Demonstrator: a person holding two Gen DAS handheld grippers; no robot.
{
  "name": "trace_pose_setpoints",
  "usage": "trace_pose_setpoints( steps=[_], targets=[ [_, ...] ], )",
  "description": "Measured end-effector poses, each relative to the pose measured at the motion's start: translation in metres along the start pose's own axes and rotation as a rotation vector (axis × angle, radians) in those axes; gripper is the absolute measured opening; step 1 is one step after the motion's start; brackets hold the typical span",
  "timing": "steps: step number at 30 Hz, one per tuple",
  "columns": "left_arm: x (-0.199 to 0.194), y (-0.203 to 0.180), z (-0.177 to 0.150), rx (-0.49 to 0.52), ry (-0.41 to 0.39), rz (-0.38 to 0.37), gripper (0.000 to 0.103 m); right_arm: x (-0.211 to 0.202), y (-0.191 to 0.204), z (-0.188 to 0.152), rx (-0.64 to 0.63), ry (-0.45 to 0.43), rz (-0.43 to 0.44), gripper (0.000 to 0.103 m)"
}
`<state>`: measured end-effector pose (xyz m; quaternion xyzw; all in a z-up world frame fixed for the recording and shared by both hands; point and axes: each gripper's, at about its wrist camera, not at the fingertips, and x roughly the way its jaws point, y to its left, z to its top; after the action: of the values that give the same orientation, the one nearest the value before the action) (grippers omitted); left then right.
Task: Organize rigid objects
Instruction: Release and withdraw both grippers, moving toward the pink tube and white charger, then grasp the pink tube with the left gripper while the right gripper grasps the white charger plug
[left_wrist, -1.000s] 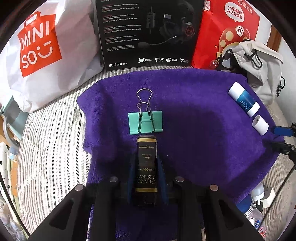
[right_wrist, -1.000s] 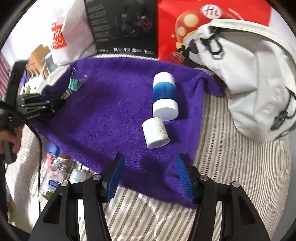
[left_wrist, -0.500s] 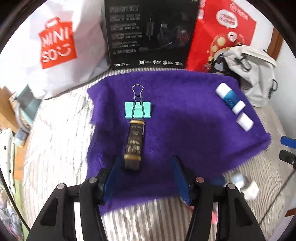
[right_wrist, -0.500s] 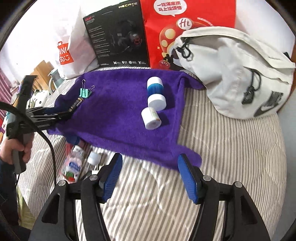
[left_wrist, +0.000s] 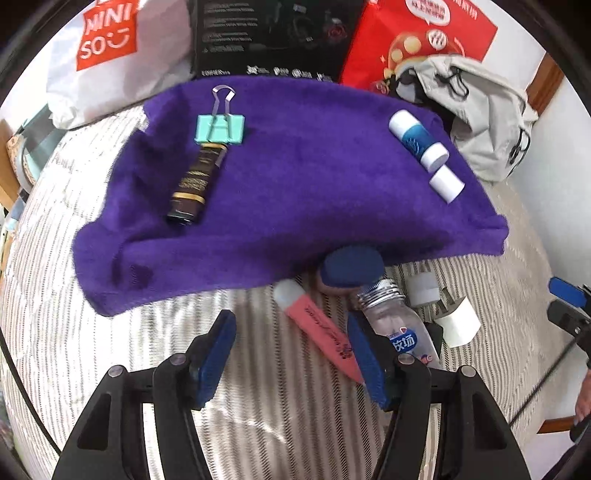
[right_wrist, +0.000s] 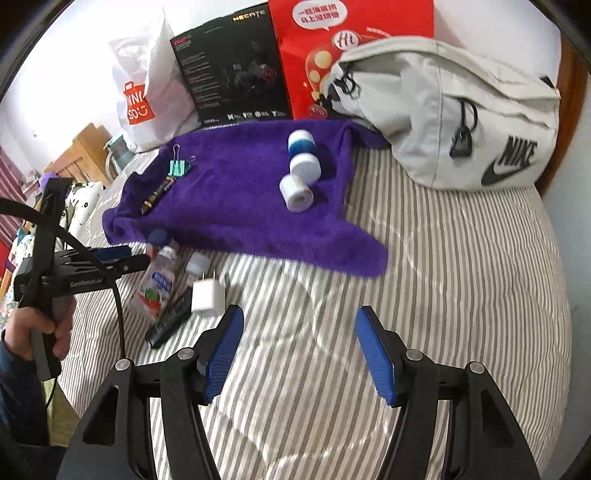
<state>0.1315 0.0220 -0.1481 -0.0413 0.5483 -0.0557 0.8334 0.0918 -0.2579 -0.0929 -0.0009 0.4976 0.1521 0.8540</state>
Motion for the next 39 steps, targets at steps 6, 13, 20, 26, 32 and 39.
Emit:
trace_pose_setpoints(
  steps=[6,13,20,26,32,39],
  targets=[
    [-0.006,-0.005,-0.013,0.061,0.003,0.067,0.062,-0.003,0.006,-0.006,-0.019,0.005,-0.001,0.063],
    [-0.013,0.012,-0.026,0.066,-0.009,0.098,0.061,0.001,0.015,-0.005,-0.039,0.011,0.015,0.063],
    [-0.011,-0.005,-0.029,0.189,-0.074,0.068,0.037,0.01,0.026,-0.006,-0.073,0.039,0.011,0.063],
    [-0.014,-0.012,-0.032,0.233,-0.092,0.062,0.016,0.021,0.032,-0.006,-0.072,0.045,0.028,0.063],
    [-0.02,-0.003,-0.038,0.208,-0.076,0.059,0.016,0.041,0.056,0.002,-0.083,0.052,0.079,0.063],
    [-0.02,0.006,-0.038,0.171,-0.075,0.017,0.017,0.067,0.085,0.005,-0.191,0.046,0.034,0.059]
  ],
)
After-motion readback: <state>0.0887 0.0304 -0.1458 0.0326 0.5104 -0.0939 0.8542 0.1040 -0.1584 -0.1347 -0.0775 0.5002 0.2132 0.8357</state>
